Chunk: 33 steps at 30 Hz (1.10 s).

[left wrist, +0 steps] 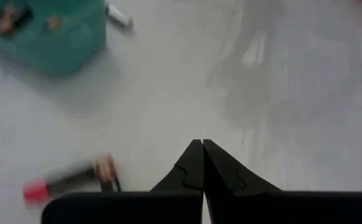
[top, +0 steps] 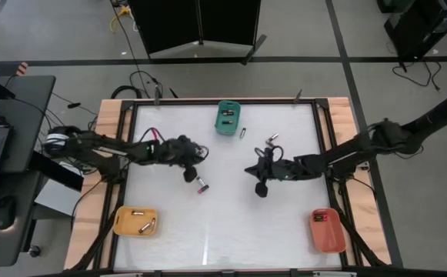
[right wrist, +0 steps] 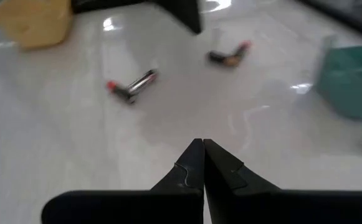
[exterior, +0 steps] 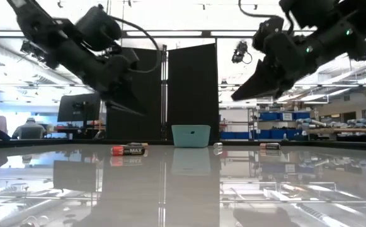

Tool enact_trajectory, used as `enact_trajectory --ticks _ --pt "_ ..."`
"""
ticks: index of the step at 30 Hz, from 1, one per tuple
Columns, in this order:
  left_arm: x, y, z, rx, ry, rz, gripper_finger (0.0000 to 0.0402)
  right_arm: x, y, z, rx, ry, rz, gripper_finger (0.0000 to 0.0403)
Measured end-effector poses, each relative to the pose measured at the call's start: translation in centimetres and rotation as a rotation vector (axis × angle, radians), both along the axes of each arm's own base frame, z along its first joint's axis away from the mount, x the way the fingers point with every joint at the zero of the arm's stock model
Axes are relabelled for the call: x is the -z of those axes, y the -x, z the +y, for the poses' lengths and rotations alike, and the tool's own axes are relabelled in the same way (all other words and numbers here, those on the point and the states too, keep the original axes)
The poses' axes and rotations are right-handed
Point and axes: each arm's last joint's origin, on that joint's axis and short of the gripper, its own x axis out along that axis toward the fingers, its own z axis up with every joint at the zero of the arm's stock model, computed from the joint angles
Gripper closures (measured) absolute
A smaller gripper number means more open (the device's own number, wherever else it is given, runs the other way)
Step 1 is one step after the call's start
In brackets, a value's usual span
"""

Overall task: Sort batteries
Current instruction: Put the silver battery into the yellow bin

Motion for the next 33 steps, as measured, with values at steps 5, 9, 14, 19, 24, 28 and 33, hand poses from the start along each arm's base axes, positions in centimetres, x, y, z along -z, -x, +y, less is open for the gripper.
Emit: enact_trajectory --ticks 5,9,14,19,24,28,33 --pt "0.3 -1.6 2.2 0.09 0.009 -0.165 0.0397 -2.3 1.0 -1.7 0.13 -0.006 -0.001 0.0393" --pt "0.9 -2.1 3.5 0.088 -0.001 -0.218 0.0397 -3.8 0.2 -3.4 0.213 -0.024 0.023 0.0393" --pt "1.5 -2.3 3.8 0.088 -0.007 -0.219 0.0397 -3.9 -1.0 -5.6 0.28 -0.02 0.118 0.0382" --pt "1.5 -2.3 3.8 0.101 -0.03 -0.216 0.0397 -2.7 -1.6 -7.5 0.272 -0.014 0.195 0.0347" --pt "1.3 -2.4 3.8 0.11 -0.057 -0.239 0.0397 -1.7 -2.2 -9.9 0.264 -0.035 0.248 0.0296" --pt "1.1 -2.5 3.8 0.107 -0.07 -0.255 0.0397 -0.6 -3.0 -11.8 0.259 -0.037 0.302 0.0251" --pt "1.1 -2.5 3.9 0.112 -0.097 -0.248 0.0397 -0.1 -4.3 -13.8 0.253 0.015 0.355 0.0188"
